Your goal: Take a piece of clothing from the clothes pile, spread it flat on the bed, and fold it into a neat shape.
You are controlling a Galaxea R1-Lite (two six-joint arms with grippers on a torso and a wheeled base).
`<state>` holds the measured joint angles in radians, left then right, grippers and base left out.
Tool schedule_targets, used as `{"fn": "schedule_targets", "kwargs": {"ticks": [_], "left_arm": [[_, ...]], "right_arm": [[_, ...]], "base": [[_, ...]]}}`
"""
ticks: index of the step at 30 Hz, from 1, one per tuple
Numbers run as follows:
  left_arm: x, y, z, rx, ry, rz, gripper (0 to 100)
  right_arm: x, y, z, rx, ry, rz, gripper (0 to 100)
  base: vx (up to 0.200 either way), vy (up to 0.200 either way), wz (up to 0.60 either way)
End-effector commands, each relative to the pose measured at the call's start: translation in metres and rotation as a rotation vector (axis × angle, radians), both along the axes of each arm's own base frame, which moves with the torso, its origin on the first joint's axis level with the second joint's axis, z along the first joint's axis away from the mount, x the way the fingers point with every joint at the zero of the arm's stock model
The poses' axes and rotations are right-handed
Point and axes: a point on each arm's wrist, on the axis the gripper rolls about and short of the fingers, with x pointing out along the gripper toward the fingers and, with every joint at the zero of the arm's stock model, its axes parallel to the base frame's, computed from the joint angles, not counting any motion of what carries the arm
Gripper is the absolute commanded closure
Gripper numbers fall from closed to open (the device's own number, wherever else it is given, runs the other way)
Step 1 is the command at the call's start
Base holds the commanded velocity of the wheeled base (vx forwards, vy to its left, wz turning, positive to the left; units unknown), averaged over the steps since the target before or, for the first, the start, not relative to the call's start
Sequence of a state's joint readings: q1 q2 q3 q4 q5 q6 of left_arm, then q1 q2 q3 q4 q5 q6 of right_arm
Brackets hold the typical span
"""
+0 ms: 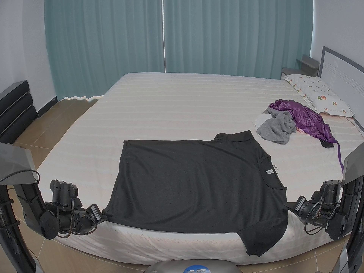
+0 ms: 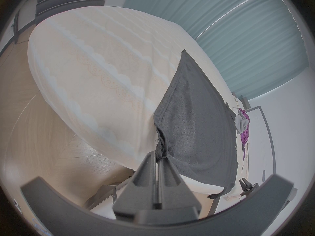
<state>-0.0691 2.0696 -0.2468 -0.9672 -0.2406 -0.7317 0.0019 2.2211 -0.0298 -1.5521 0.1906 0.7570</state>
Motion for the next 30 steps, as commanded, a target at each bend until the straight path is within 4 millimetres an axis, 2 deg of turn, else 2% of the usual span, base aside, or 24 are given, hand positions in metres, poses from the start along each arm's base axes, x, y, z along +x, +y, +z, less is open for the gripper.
{"fn": "schedule_targets", "kwargs": {"ticks": [1,11,17,18,22,30], "left_arm": [[0.000,0.000,0.000,0.000,-0.001,-0.002,100],[0.000,0.000,0.000,-0.002,0.002,-0.001,100],[0.000,0.000,0.000,-0.002,0.002,-0.001,100],[0.000,0.000,0.000,-0.002,0.002,-0.001,100],[0.000,0.000,0.000,-0.001,0.002,0.000,100],[0.000,0.000,0.000,-0.002,0.001,-0.001,100]], "right_arm": [[-0.007,-0.001,0.003,0.005,0.007,0.001,0],[-0.007,0.000,-0.011,0.005,0.075,0.011,0],[0.006,0.000,-0.027,0.004,0.093,0.010,0],[0.007,0.000,-0.028,0.004,0.096,0.010,100],[0.013,-0.001,-0.030,0.003,0.079,0.009,100],[0.028,-0.005,-0.016,0.000,-0.025,-0.015,100]], "base": [[0.000,0.000,0.00],[0.000,0.000,0.00],[0.000,0.000,0.00],[0.000,0.000,0.00],[0.000,0.000,0.00],[0.000,0.000,0.00]]}}
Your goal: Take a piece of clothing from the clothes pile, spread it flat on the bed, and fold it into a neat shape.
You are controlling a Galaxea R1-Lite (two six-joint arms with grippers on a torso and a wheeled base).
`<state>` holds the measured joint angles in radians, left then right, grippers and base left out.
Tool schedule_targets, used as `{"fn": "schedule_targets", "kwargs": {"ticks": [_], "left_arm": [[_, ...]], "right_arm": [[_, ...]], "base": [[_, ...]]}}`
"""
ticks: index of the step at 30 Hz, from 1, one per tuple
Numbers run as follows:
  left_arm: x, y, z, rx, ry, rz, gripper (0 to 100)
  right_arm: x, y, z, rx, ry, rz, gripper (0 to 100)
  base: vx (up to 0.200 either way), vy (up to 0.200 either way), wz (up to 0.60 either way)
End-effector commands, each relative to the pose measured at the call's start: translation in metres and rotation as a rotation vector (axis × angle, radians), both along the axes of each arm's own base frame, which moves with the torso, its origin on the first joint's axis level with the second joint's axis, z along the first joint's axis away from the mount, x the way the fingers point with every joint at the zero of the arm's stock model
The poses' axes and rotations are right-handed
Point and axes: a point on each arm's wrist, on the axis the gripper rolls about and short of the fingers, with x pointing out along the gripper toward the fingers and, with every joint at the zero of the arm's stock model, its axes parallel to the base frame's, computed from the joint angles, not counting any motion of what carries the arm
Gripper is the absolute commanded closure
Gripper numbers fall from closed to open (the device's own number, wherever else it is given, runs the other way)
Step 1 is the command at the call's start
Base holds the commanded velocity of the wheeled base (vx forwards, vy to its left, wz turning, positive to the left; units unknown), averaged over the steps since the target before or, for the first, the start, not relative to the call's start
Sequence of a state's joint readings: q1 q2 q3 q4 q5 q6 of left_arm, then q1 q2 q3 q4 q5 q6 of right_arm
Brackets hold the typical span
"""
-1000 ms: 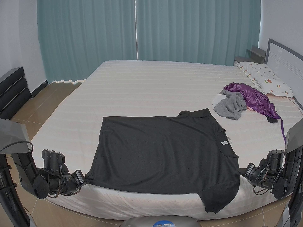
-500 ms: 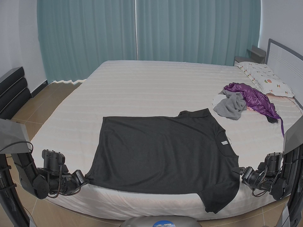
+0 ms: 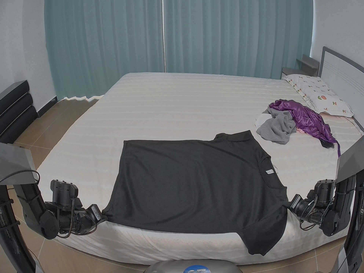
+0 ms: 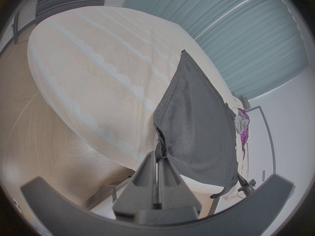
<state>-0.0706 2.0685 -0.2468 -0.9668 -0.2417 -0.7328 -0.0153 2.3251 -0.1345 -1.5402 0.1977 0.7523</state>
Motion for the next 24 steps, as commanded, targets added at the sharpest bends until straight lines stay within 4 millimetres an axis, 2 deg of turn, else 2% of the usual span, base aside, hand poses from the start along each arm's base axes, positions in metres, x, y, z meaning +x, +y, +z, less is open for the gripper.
{"fn": "schedule_targets", "kwargs": {"ticks": [1,5,12,24], "left_arm": [[0.000,0.000,0.000,-0.001,0.001,-0.002,100],[0.000,-0.001,-0.001,0.001,0.004,-0.004,100],[0.000,-0.002,-0.001,-0.002,0.004,-0.005,100],[0.001,-0.002,-0.001,-0.002,0.006,-0.005,100]], "right_arm": [[0.009,-0.002,0.010,-0.002,-0.063,-0.009,100],[0.018,0.000,0.017,-0.004,-0.117,-0.002,100],[0.039,0.002,0.009,-0.033,-0.102,0.026,100],[0.071,0.001,0.011,-0.074,-0.119,0.052,100]], "base": [[0.000,0.000,0.00],[0.000,0.000,0.00],[0.000,0.000,0.00],[0.000,0.000,0.00]]}}
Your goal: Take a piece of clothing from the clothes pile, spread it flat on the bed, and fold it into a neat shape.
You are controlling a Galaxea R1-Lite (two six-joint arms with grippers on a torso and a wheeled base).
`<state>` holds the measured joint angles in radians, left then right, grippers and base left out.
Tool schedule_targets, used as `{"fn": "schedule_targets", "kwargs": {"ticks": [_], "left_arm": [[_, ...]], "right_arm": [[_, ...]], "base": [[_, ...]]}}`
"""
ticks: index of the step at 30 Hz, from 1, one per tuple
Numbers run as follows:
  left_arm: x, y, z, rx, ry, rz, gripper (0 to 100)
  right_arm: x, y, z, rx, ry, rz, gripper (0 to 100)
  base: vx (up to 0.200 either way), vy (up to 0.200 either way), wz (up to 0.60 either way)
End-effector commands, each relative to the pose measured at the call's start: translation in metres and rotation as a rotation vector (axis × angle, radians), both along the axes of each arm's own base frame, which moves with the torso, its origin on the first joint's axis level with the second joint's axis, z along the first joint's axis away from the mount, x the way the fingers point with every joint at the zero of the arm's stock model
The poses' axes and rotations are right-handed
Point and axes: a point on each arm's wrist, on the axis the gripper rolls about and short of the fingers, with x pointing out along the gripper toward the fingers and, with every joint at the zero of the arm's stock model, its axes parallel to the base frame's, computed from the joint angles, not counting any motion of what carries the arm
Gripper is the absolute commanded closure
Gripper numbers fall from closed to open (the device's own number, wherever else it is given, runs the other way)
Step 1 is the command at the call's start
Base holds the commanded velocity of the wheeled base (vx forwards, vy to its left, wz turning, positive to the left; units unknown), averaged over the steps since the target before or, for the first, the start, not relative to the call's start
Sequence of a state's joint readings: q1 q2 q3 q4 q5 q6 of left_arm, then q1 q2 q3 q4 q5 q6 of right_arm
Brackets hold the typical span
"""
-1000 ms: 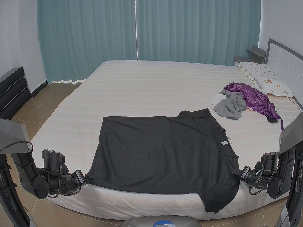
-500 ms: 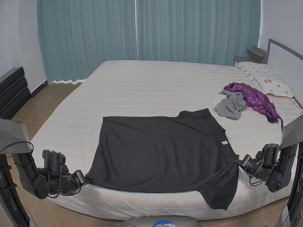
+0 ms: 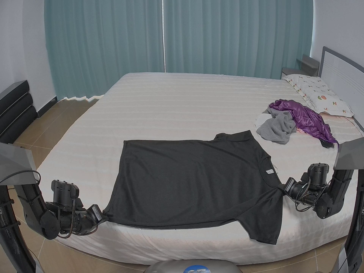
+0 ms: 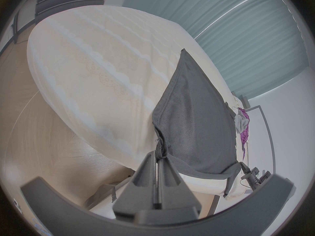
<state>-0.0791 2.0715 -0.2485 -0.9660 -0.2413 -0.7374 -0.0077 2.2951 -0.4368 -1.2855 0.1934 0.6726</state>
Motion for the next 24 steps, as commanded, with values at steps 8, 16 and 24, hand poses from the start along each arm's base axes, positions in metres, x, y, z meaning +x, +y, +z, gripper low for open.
{"fn": "schedule_targets", "kwargs": {"ticks": [8,16,24], "left_arm": [[0.001,0.000,-0.001,0.000,0.002,0.000,100],[0.002,0.000,-0.001,-0.001,-0.001,0.003,100],[0.001,0.000,0.000,-0.001,-0.002,0.002,100]], "right_arm": [[0.009,-0.005,0.010,-0.001,-0.040,-0.003,0],[-0.029,-0.010,0.028,0.052,-0.011,0.055,0],[-0.080,-0.004,0.015,0.075,0.111,0.255,0]], "base": [[0.000,0.000,0.00],[0.000,0.000,0.00],[0.000,0.000,0.00]]}}
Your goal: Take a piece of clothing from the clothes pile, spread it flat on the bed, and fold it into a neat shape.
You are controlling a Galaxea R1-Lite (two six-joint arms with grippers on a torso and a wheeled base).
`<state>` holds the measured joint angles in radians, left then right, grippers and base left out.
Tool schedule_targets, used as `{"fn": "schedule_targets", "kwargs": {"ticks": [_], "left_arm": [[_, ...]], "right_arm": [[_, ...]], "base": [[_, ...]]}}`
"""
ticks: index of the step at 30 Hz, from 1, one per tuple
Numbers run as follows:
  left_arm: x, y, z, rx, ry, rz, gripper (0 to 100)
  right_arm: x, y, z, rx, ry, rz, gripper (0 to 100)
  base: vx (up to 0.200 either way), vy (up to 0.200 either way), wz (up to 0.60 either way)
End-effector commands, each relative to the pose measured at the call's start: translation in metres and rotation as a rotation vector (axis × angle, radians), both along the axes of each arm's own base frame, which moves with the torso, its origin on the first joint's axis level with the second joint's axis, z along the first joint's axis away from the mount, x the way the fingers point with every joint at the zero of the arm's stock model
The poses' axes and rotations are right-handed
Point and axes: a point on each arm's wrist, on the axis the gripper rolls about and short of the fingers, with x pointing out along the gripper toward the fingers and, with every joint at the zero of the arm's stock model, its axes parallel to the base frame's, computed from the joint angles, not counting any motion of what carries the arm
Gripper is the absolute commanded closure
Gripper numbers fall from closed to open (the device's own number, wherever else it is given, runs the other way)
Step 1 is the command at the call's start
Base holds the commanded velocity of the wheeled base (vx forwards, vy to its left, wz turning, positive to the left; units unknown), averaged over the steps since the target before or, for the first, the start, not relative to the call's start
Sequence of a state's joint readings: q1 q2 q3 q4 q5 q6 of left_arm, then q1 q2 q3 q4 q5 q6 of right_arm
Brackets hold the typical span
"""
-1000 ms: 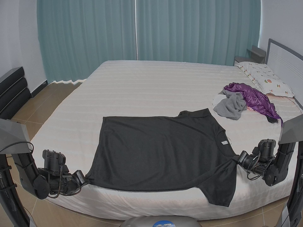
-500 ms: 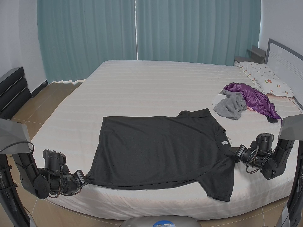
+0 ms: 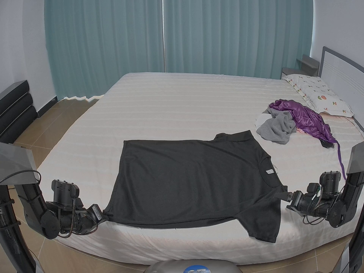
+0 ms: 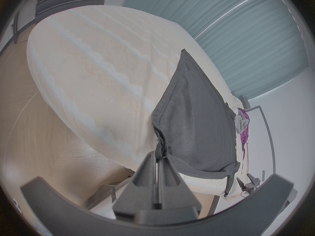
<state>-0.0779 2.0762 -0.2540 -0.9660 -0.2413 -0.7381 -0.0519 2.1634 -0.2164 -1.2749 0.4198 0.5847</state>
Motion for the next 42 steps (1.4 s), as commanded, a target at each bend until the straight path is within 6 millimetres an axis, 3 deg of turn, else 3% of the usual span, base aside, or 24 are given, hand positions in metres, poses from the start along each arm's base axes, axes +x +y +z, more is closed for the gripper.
{"fn": "schedule_targets", "kwargs": {"ticks": [1,6,14,23,34,42], "left_arm": [[0.000,0.000,0.000,-0.001,-0.001,0.002,100],[0.000,0.001,0.000,0.000,0.000,0.003,100],[0.001,0.001,-0.001,0.001,0.003,0.004,100],[0.003,0.001,-0.001,0.000,-0.002,0.006,100],[0.003,0.001,-0.001,0.000,-0.003,0.006,100],[0.003,0.002,0.000,0.000,-0.006,0.007,100]], "right_arm": [[-0.025,0.003,-0.001,0.009,0.039,0.070,0],[-0.034,0.006,-0.015,-0.007,0.064,0.102,0],[-0.032,0.008,-0.039,-0.001,0.085,0.107,0],[-0.028,0.009,-0.036,0.011,0.062,0.112,0],[-0.023,0.012,-0.017,0.010,-0.032,0.133,0],[-0.022,0.019,-0.028,-0.003,0.001,0.164,0]], "base": [[0.000,0.000,0.00],[0.000,0.000,0.00],[0.000,0.000,0.00],[0.000,0.000,0.00],[0.000,0.000,0.00],[0.000,0.000,0.00]]}}
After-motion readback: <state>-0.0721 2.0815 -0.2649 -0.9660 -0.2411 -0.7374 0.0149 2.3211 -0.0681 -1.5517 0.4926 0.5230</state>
